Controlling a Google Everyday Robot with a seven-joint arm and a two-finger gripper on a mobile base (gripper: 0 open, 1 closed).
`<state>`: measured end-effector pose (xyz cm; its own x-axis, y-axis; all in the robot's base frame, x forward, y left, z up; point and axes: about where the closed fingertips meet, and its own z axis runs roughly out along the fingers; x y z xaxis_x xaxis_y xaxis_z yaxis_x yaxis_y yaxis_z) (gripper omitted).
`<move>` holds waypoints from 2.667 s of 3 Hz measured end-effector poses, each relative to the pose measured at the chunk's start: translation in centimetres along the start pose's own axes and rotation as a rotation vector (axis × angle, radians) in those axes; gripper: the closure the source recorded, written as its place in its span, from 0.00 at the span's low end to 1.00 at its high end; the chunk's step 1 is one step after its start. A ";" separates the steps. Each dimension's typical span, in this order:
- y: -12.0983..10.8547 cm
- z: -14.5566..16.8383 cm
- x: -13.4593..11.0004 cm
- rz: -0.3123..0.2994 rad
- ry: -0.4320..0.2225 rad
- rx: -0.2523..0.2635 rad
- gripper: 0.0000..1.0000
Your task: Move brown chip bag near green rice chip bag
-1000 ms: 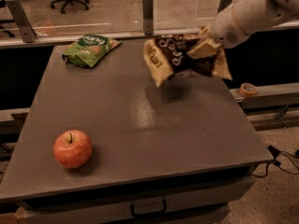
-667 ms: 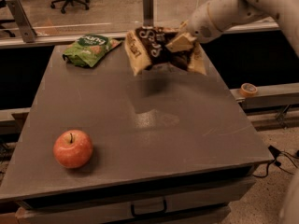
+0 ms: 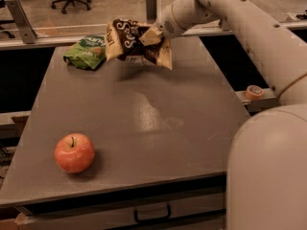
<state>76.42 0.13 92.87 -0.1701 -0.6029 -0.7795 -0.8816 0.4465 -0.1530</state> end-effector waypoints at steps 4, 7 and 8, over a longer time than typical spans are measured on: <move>0.1 6.9 0.7 0.080 0.069 0.068 0.14; -4.3 -5.7 -1.1 -0.106 -0.121 0.157 0.00; -6.3 -13.9 0.6 -0.140 -0.253 0.150 0.00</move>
Offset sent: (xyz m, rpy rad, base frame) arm 0.0344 0.0451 -0.0596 -0.0445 0.0910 -0.1602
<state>75.76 -12.21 101.79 0.0796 -0.4898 -0.8682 -0.8107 0.4750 -0.3422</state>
